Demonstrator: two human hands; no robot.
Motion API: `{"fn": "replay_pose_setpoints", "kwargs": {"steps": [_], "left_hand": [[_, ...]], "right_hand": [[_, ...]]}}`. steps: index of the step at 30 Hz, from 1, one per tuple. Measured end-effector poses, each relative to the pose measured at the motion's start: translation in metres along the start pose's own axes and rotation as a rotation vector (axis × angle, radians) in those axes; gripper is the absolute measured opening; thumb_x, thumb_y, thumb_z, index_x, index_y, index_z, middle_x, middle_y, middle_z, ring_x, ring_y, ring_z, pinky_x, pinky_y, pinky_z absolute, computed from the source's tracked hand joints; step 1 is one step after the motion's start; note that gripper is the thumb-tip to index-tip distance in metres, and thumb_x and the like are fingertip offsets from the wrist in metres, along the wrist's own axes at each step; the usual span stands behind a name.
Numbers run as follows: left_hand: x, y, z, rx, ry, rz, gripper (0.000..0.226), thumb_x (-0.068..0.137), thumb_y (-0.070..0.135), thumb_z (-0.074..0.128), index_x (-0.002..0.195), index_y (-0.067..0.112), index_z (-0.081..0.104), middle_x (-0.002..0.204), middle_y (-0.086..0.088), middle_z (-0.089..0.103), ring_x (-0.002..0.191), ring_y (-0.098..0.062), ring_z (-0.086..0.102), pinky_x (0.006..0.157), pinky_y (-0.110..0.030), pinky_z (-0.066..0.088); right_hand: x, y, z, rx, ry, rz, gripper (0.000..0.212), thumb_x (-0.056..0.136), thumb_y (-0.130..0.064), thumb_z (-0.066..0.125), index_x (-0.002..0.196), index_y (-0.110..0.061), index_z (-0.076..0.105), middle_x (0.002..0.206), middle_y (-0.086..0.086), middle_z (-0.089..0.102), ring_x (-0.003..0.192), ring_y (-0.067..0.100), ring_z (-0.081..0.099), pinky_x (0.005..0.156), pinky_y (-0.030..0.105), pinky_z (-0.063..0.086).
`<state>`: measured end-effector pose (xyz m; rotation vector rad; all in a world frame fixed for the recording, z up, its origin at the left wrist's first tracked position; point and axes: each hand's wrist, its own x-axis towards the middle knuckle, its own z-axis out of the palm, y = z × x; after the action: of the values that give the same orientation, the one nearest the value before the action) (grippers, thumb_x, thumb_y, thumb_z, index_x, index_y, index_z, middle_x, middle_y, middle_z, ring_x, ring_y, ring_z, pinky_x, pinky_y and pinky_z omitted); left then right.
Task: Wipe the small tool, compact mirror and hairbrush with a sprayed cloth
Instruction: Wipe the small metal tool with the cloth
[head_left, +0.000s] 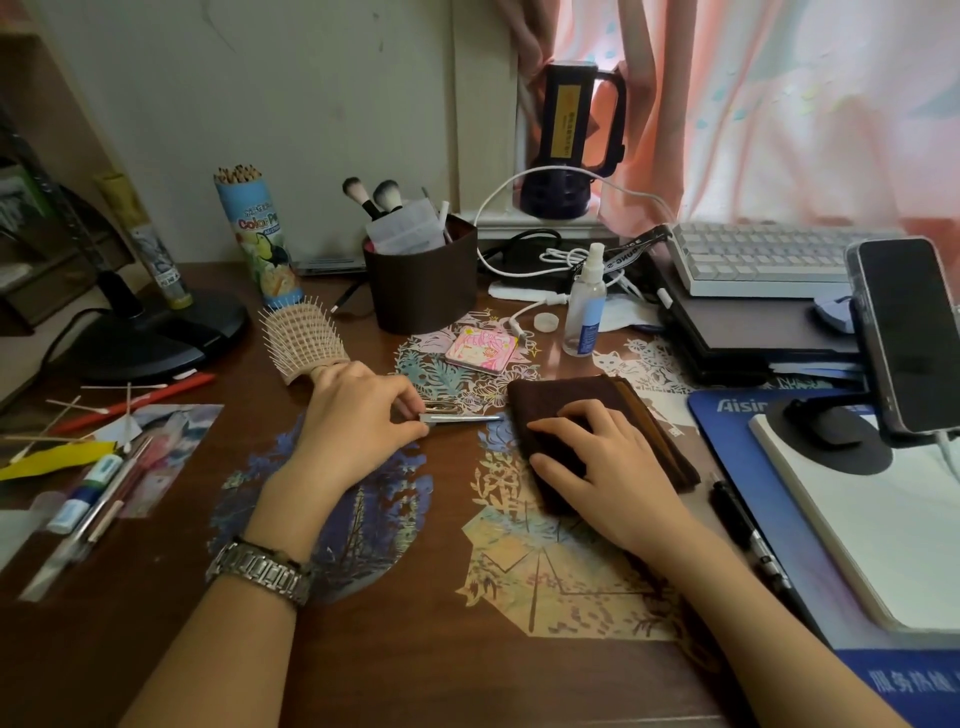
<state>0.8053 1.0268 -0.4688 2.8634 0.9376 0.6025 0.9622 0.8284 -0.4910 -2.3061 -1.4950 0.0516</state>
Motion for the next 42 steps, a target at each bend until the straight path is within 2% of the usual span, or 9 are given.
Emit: {"fn": "replay_pose_setpoints", "kwargs": {"steps": [5, 10, 15, 24, 30, 33, 37, 42], "left_hand": [[0.000, -0.001, 0.001, -0.034, -0.012, 0.012, 0.023, 0.074, 0.051, 0.071, 0.091, 0.038, 0.063, 0.082, 0.021, 0.062, 0.090, -0.005, 0.040, 0.095, -0.031, 0.024], [0.002, -0.003, 0.002, -0.024, 0.035, 0.019, 0.013, 0.080, 0.040, 0.069, 0.092, 0.035, 0.066, 0.077, 0.019, 0.061, 0.088, -0.004, 0.041, 0.099, -0.029, 0.022], [0.002, -0.011, 0.001, 0.030, 0.075, -0.024, 0.011, 0.081, 0.038, 0.069, 0.091, 0.036, 0.065, 0.075, 0.019, 0.058, 0.085, -0.004, 0.039, 0.089, -0.025, 0.020], [0.003, -0.017, 0.004, 0.034, 0.113, -0.120, 0.012, 0.082, 0.031, 0.069, 0.093, 0.033, 0.066, 0.080, 0.017, 0.062, 0.091, -0.007, 0.044, 0.092, -0.029, 0.023], [0.004, -0.019, 0.002, -0.017, 0.095, -0.135, 0.019, 0.082, 0.033, 0.069, 0.100, 0.036, 0.066, 0.082, 0.018, 0.063, 0.089, -0.004, 0.040, 0.093, -0.031, 0.025], [0.002, -0.020, -0.004, -0.047, 0.118, -0.136, 0.020, 0.081, 0.034, 0.070, 0.100, 0.036, 0.066, 0.081, 0.020, 0.063, 0.089, -0.004, 0.040, 0.094, -0.033, 0.027], [-0.001, -0.018, -0.016, -0.089, 0.138, -0.152, 0.015, 0.083, 0.037, 0.067, 0.098, 0.035, 0.066, 0.082, 0.019, 0.063, 0.096, -0.009, 0.053, 0.096, -0.036, 0.030], [0.002, -0.004, -0.016, -0.253, 0.126, -0.153, 0.022, 0.082, 0.040, 0.067, 0.102, 0.031, 0.065, 0.087, 0.019, 0.063, 0.092, -0.009, 0.060, 0.096, -0.042, 0.045]], "right_hand": [[0.001, 0.001, 0.000, -0.003, -0.009, -0.001, 0.044, 0.092, -0.053, 0.041, 0.133, -0.039, 0.045, 0.128, -0.010, 0.040, 0.120, 0.012, 0.036, 0.104, 0.028, 0.027], [0.001, 0.000, 0.000, 0.002, -0.011, -0.002, 0.045, 0.091, -0.054, 0.041, 0.134, -0.039, 0.045, 0.128, -0.010, 0.039, 0.120, 0.011, 0.035, 0.104, 0.028, 0.027], [0.001, 0.001, 0.000, -0.001, -0.017, -0.001, 0.045, 0.091, -0.054, 0.041, 0.134, -0.040, 0.044, 0.129, -0.011, 0.038, 0.120, 0.011, 0.035, 0.105, 0.028, 0.028], [0.001, 0.000, 0.000, 0.009, -0.012, -0.003, 0.044, 0.091, -0.054, 0.042, 0.133, -0.040, 0.045, 0.129, -0.010, 0.039, 0.120, 0.012, 0.036, 0.103, 0.028, 0.029], [0.002, 0.000, 0.000, 0.010, -0.019, 0.009, 0.045, 0.091, -0.055, 0.041, 0.133, -0.041, 0.044, 0.130, -0.010, 0.038, 0.122, 0.012, 0.035, 0.104, 0.029, 0.029], [0.002, -0.001, 0.001, 0.019, -0.013, 0.027, 0.045, 0.090, -0.055, 0.042, 0.133, -0.040, 0.045, 0.130, -0.009, 0.038, 0.123, 0.013, 0.035, 0.106, 0.030, 0.030], [0.002, -0.001, 0.000, 0.028, -0.020, 0.056, 0.045, 0.090, -0.055, 0.043, 0.132, -0.040, 0.045, 0.131, -0.008, 0.038, 0.125, 0.014, 0.034, 0.107, 0.032, 0.030], [0.000, 0.001, -0.001, 0.037, -0.020, 0.081, 0.046, 0.090, -0.057, 0.042, 0.133, -0.041, 0.044, 0.133, -0.008, 0.037, 0.126, 0.014, 0.033, 0.108, 0.032, 0.029]]}}
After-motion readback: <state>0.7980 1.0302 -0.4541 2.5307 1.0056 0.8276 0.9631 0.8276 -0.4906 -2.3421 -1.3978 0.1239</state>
